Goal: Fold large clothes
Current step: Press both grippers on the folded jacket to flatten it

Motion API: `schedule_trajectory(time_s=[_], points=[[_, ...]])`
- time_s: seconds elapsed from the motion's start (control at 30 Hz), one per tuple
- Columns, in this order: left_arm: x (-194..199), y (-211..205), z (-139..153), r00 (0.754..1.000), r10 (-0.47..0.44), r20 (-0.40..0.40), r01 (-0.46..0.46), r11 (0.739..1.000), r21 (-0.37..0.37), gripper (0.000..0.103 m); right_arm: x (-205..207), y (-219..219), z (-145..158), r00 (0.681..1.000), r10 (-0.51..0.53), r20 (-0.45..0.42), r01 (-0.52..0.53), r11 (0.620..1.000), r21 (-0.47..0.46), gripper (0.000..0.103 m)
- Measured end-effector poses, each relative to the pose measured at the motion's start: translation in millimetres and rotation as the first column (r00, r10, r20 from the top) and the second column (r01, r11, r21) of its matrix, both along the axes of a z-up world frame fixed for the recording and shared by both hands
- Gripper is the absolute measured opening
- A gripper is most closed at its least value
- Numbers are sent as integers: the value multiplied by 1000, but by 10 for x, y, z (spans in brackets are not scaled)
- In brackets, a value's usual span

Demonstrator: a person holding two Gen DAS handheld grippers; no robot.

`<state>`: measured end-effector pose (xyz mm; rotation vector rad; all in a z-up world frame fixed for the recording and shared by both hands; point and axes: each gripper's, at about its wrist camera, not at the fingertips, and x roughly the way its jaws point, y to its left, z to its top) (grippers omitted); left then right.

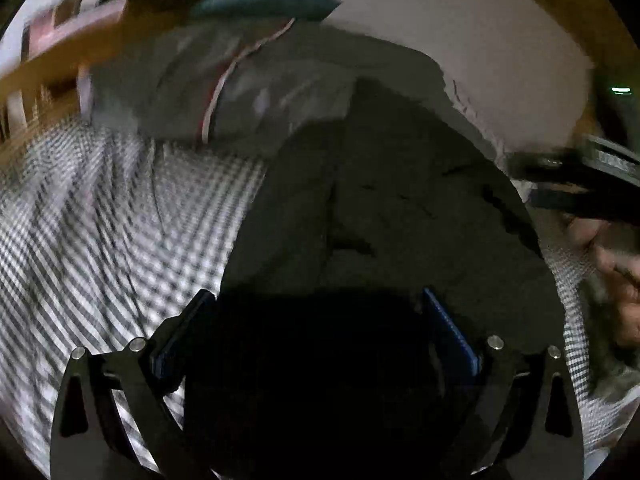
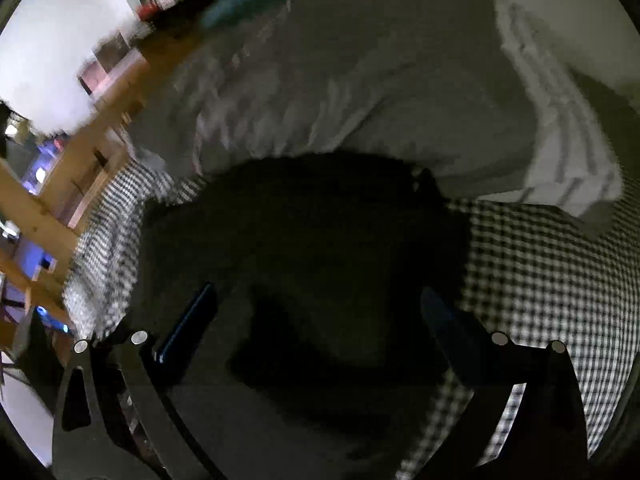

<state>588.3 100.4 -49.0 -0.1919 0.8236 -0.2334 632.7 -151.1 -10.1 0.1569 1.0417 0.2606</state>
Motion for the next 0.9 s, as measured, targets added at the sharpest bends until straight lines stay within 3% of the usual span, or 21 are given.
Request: schedule_trajectory(time_s=[0.13,0.23,0.3,0.4,0.43,0.53,0.57,0.6,0.63,0.67,0.77,0.83,0.9], points=[[36,101,-176,999,-15,-33,13,997,-75,99,471,443,-110,998,16,-66,-27,983,-180,100],[12,196,-176,999,-23,-46,20,997,-78,99,769,606,-465,990,-2,-140,-37,961,-272,100],[44,242,-208,998,-23,-61,18,997,-79,99,802,552,-550,987,-24,-158,-12,976,-219,100],[95,252,-79,995,-36,-94,28,995,-94,98,590,469,-321,996,-24,-87,8,985,-174,98],[35,205,42,996,-38,-81,30,995,-96,98,404,381,-149,999,-19,-38,15,994,-111,99],[33,135,637,994,-26,104,33,997,-63,98,-243,135,216,996,-19,85,22,999,-26,99],[170,12,830,987,-15,158,12,1000,22,98,-355,90,238,995,-13,97,16,999,-34,99],[344,-87,882,987,-19,159,7,997,80,98,-520,69,237,995,-2,104,7,999,-50,99],[531,-176,873,991,-30,131,14,993,119,98,-676,43,203,995,14,101,-7,998,-67,99],[876,-315,773,998,-48,48,40,985,170,98,-824,37,137,996,26,86,-18,996,-86,99],[1469,-512,389,991,-55,-123,90,950,300,99,-1097,99,-105,996,76,42,-71,991,-111,99],[1594,-390,244,984,-57,-168,100,961,259,99,-1238,145,-250,995,91,50,-84,987,-138,99],[1583,-129,114,982,-57,-177,83,986,143,99,-1308,186,-414,994,90,63,-77,982,-174,99]])
